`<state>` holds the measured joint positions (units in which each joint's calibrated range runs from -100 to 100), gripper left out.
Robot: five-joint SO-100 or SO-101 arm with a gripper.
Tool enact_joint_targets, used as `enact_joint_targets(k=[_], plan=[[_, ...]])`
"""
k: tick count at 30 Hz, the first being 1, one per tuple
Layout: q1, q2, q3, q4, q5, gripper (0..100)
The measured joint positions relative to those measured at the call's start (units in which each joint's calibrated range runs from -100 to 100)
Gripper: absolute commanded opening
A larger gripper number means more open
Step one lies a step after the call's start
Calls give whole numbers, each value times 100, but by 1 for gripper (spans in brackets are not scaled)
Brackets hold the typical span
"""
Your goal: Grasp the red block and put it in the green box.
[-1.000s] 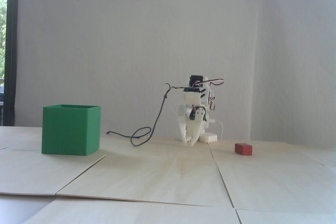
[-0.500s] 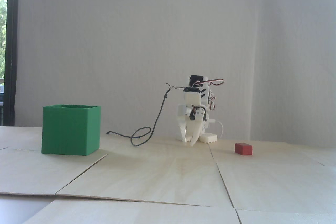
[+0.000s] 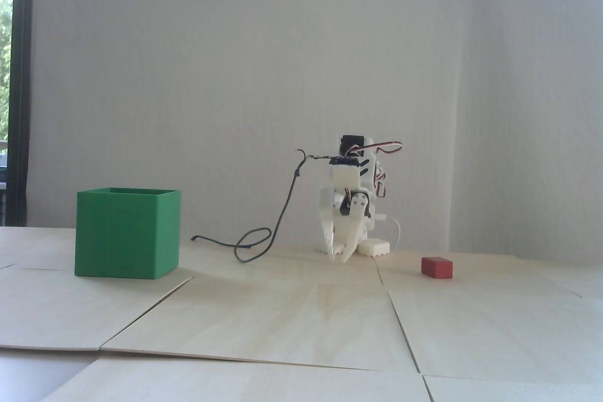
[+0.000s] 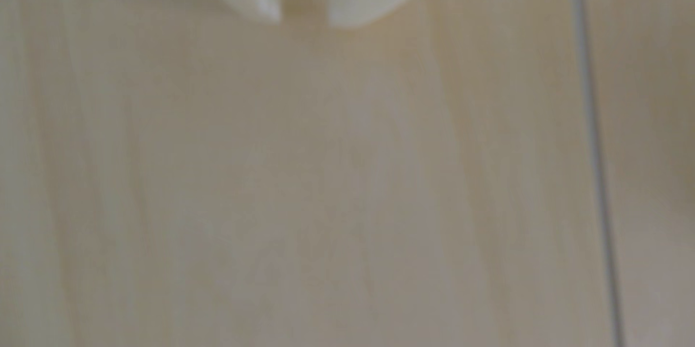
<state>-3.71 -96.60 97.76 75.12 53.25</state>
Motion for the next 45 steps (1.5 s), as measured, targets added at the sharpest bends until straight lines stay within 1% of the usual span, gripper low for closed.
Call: enact_joint_targets(k=[25,31,34,39,45], plan=[[-53,0,0,0,0,3],[-1207,0,0,0,-15,2],[-2041,0,0,0,-57,2],[-3546,0,0,0,-581,3],[-4326,0,-152,67,-1115,3]])
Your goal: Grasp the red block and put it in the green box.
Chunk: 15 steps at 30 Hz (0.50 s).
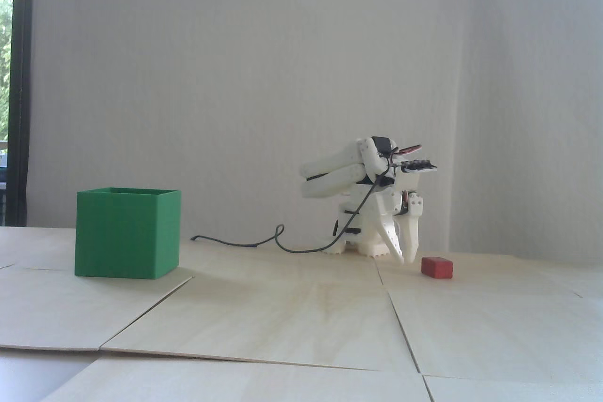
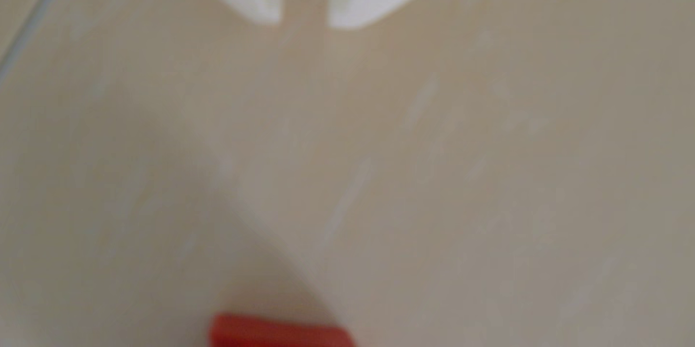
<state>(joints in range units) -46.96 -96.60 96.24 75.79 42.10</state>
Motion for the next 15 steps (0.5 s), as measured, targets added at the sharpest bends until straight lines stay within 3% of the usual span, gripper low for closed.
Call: enact_joint_targets(k=[8,15], plan=[[-252,58,-1388,507,-205,3],[-267,1519,-2167,241,-236,3]])
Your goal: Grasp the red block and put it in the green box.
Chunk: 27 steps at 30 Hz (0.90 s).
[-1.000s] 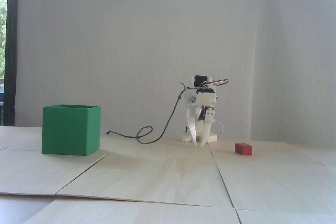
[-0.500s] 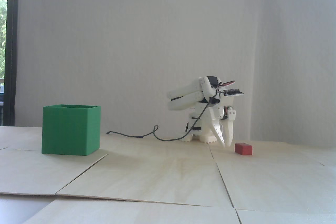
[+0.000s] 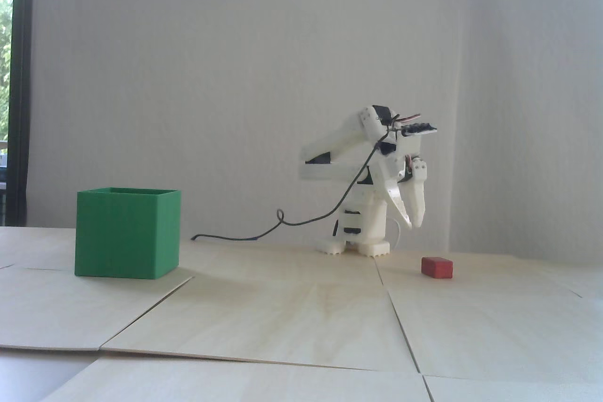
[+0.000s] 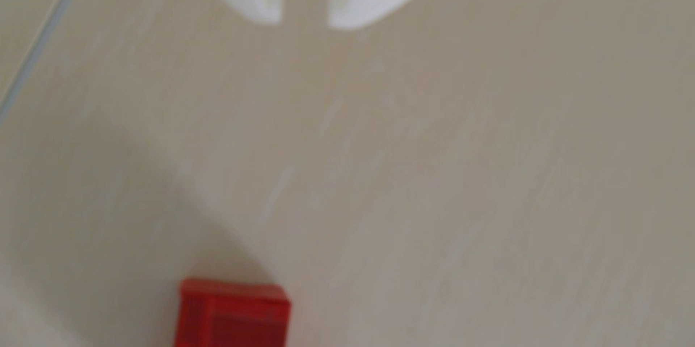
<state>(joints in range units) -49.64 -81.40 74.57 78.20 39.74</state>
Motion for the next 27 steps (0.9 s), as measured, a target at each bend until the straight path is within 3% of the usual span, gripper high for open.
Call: enact_joint_targets(k=[7,16,27], plan=[[0,2416,-1406,-632,-344,3],[8,5197,-2919,-774,-396,3],[459,6982,-3903,-1082,-396,4]])
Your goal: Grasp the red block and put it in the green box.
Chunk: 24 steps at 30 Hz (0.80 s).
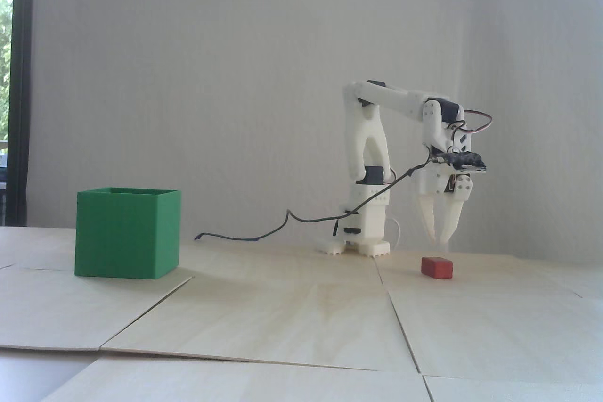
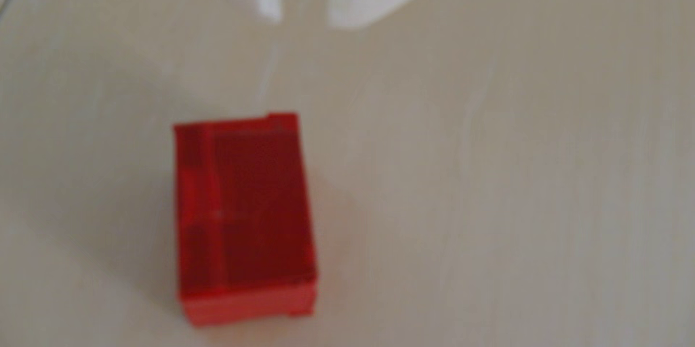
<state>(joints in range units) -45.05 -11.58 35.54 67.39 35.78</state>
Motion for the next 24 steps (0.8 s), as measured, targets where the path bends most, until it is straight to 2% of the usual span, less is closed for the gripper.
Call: enact_joint_targets(k=[3,6,8,15,20,24], plan=[[15,42,-81,0,0,12],[15,75,-90,0,0,28],[15,75,-90,0,0,33],[99,75,-90,-141,-5,35],[665,75,-90,-765,-390,35],[780,75,-90,-849,-468,35]])
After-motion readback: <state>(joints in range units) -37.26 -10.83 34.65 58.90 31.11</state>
